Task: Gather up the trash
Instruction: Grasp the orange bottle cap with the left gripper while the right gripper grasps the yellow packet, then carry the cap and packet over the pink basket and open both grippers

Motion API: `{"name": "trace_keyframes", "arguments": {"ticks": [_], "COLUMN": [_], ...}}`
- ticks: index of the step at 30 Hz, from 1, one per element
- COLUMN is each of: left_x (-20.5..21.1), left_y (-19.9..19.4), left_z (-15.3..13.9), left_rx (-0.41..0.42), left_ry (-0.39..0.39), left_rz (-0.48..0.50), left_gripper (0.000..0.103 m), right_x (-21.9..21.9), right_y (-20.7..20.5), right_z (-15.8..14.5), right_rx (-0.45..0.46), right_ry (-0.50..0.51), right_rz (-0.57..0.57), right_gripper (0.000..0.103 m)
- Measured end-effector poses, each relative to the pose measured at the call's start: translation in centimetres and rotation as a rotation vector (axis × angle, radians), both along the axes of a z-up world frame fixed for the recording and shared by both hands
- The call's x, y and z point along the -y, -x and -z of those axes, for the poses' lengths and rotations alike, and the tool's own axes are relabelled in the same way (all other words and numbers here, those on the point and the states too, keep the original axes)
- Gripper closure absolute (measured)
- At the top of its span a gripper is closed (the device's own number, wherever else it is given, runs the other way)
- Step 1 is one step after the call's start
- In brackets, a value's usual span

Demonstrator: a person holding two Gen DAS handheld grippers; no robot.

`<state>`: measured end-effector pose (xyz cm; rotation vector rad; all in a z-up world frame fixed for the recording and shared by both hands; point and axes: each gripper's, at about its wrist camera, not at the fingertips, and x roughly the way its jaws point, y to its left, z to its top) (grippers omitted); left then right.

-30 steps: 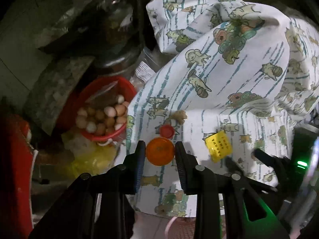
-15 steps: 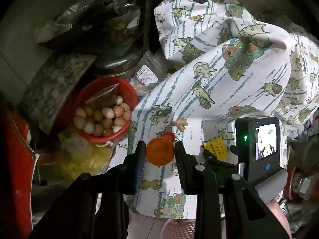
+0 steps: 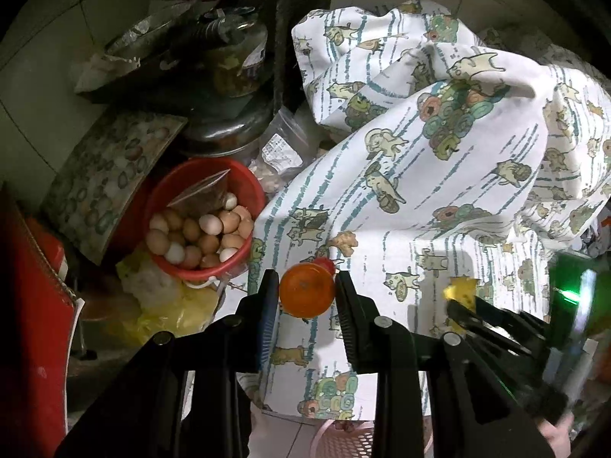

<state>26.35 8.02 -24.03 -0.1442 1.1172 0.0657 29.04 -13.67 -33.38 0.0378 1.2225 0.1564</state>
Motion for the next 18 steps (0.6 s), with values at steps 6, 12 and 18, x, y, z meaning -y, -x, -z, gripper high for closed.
{"name": "trace_keyframes", "arguments": {"ticks": [6, 12, 18], "left_x": [1.1, 2.1, 4.7], "left_y": [1.3, 5.0, 11.1], "left_z": [-0.3, -0.8, -2.1], "left_rx": [0.007, 0.011, 0.051], "left_ry": [0.016, 0.083, 0.08], "left_rz": [0.037, 0.081, 0.132], "left_gripper": [0.074, 0.074, 0.074], "right_x": [2.7, 4.2, 7.0], "right_y": [5.7, 13.1, 21.3], "right_z": [-7.9, -15.6, -17.4], "right_rx": [0.154, 0.34, 0.422], "right_ry": [-0.163, -0.267, -0.297], "right_rz": [0.022, 0.101, 0.226], "right_gripper": [0.069, 0.069, 0.069]}}
